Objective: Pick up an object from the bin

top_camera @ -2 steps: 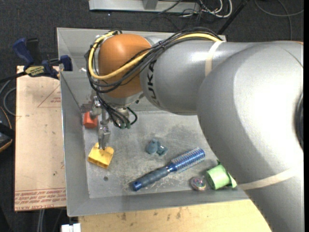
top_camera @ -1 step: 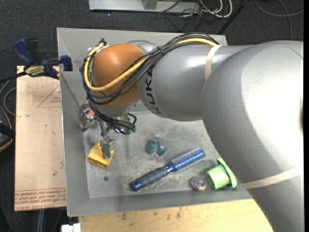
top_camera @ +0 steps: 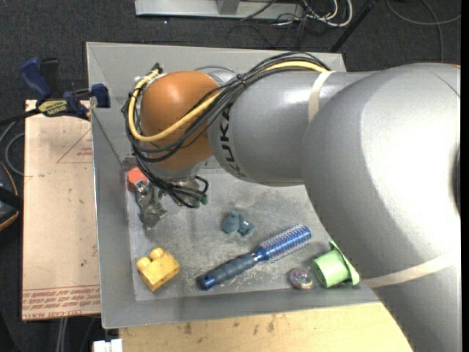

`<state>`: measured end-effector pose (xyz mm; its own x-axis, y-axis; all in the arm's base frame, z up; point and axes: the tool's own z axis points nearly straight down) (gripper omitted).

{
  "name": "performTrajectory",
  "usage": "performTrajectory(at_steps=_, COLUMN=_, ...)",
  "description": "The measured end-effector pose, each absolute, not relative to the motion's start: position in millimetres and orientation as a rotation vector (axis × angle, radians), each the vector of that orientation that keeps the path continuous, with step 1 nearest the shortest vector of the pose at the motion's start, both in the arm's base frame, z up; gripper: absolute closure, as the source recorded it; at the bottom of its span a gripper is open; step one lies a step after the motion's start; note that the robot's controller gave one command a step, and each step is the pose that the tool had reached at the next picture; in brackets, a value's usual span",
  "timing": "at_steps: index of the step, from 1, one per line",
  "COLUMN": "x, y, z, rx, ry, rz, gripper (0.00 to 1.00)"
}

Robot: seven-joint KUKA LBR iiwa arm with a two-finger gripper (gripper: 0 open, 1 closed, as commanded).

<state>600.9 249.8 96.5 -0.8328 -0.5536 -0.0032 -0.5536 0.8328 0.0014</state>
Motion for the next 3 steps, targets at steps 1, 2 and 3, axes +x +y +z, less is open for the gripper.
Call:
performTrajectory(at_steps=1, x=600.8, y=250, z=96, rx=-0.908, ry=3.006, rz=0.004, gripper=0.00)
performTrajectory(at_steps=2, x=560.4, y=244, z=76, rx=-1.312, ry=2.837, rz=0.001, gripper=0.00)
performTrajectory(at_steps=3, x=500.0, y=252, z=90, rx=-1.589, ry=2.711, rz=0.002, gripper=0.00)
